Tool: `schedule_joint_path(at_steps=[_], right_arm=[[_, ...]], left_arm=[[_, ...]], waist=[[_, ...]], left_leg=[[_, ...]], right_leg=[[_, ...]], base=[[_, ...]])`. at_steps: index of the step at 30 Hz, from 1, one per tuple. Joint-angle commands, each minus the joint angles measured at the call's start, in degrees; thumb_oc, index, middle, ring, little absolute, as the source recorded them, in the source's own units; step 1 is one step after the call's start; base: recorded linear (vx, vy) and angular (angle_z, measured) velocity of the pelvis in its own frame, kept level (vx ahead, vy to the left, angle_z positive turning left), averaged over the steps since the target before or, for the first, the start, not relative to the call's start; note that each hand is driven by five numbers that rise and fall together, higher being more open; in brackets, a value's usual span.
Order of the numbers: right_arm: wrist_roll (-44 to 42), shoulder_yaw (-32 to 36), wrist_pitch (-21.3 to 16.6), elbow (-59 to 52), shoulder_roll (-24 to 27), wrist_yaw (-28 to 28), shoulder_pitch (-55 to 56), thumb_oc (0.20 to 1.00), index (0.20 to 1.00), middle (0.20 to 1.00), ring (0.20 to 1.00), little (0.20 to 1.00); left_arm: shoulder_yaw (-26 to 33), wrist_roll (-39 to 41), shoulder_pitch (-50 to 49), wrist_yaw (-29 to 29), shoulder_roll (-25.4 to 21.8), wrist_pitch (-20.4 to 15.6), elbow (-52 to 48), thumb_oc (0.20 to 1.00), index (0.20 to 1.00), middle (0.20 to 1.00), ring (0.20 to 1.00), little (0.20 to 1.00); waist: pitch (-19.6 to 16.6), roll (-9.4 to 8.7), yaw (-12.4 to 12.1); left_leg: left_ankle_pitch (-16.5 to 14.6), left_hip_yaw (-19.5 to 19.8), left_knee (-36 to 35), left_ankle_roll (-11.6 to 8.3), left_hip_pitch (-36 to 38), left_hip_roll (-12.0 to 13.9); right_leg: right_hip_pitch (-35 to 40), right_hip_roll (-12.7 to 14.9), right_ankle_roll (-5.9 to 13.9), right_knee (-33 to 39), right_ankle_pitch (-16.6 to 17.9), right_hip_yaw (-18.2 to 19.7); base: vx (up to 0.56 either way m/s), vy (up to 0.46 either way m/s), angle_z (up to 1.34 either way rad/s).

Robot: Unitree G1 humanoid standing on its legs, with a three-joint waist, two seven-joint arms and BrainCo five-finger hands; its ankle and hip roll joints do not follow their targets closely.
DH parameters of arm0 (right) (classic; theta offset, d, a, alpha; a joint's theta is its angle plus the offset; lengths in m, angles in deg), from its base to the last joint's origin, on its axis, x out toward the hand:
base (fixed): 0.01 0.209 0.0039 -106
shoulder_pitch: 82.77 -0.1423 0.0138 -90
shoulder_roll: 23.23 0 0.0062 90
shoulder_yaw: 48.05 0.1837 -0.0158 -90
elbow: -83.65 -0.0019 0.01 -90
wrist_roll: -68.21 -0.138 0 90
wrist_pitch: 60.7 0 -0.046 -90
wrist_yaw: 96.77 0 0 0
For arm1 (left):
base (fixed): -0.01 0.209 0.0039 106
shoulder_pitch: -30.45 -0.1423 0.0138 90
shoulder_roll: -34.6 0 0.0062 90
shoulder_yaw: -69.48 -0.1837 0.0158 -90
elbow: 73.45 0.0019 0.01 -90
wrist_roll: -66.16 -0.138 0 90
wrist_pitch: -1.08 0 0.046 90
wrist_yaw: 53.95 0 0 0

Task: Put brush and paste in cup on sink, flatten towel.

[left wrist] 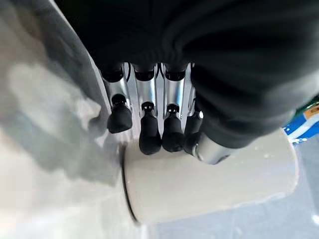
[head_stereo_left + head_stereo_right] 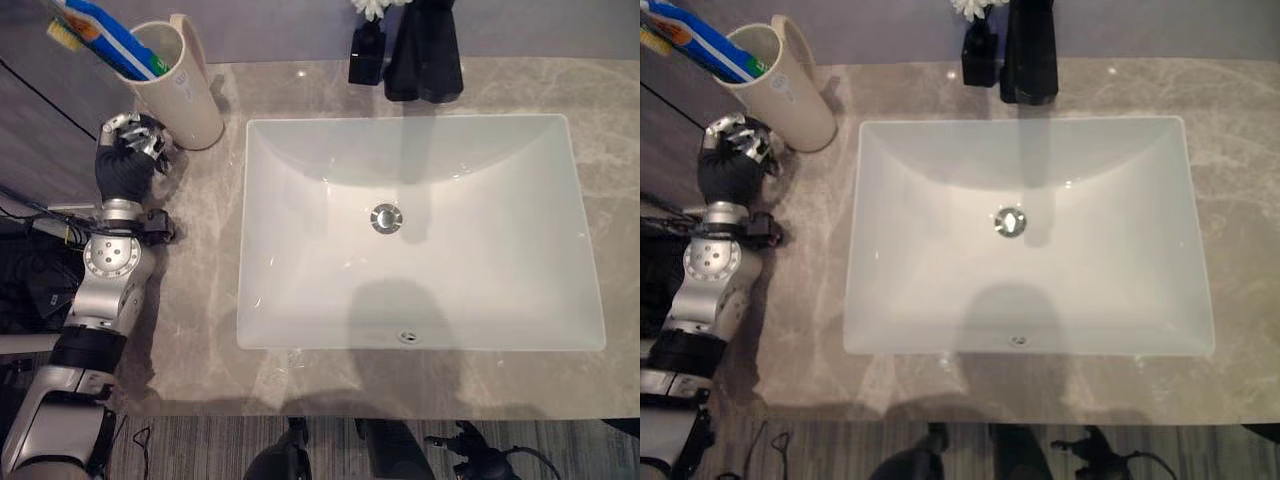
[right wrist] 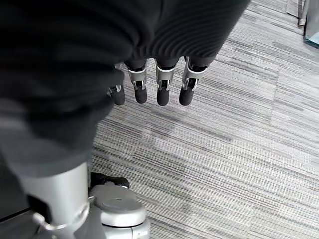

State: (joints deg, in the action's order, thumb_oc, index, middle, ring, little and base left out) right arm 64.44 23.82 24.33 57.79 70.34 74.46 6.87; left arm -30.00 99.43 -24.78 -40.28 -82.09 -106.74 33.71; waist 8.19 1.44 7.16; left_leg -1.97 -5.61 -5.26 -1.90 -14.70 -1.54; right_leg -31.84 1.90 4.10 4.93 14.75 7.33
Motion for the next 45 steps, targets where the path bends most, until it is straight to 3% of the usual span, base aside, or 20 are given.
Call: schedule_joint_path(at_steps=[1, 16, 28, 45], right_arm=[[-2.2, -1.8, -0.3, 0.0, 1.3, -1.5, -0.4, 1.0, 1.0, 1.0, 1.0, 1.0], [-3.1, -3.2, -0.9, -0.7, 1.6, -1.9, -0.8, 1.0, 1.0, 1.0, 1.0, 1.0], [-3.7, -5.3, -1.7, -1.2, 1.6, -2.8, -2.0, 1.0, 1.0, 1.0, 1.0, 1.0], [-3.9, -5.6, -1.8, -1.6, 1.5, -3.3, -1.1, 1.0, 1.0, 1.0, 1.0, 1.0]], left_arm=[[-2.9, -1.1, 1.3, 0.8, -2.0, -1.3, 3.6, 0.2, 0.2, 0.2, 0.2, 0.2], [-9.2, -2.8, 11.3, 1.8, -2.7, -0.7, 14.3, 0.2, 0.2, 0.2, 0.2, 0.2], [-15.3, -4.1, 21.7, 3.5, 0.1, 0.4, 25.6, 0.2, 0.2, 0.2, 0.2, 0.2], [-17.4, -5.3, 23.1, 4.3, 5.0, 0.2, 24.2, 0.2, 0.2, 0.2, 0.2, 0.2]], waist=[[0.4, 0.27, 1.7], [0.5, 0.39, 3.2], [-0.3, 0.17, 4.6], [-0.2, 0.07, 5.5]], left_leg=[[3.2, 0.4, 0.3, -3.84, -1.0, 2.9], [3.4, -0.4, 0.3, -4.06, -2.3, 3.3], [3.5, 0.0, 0.3, -4.5, -3.1, 3.8], [3.4, -0.9, 0.3, -4.49, -3.3, 3.8]], right_leg=[[4.2, 1.8, 5.01, 0.1, -4.2, 0.2], [2.5, 1.3, 5.01, 0.1, -3.9, 1.2], [1.9, 1.3, 4.98, 0.1, -3.8, 0.7], [0.8, 0.7, 4.74, 0.1, -3.4, 1.9]], base=[[0.0, 0.0, 0.0], [0.0, 0.0, 0.0], [0.0, 0.0, 0.0], [0.0, -0.003, -0.02]])
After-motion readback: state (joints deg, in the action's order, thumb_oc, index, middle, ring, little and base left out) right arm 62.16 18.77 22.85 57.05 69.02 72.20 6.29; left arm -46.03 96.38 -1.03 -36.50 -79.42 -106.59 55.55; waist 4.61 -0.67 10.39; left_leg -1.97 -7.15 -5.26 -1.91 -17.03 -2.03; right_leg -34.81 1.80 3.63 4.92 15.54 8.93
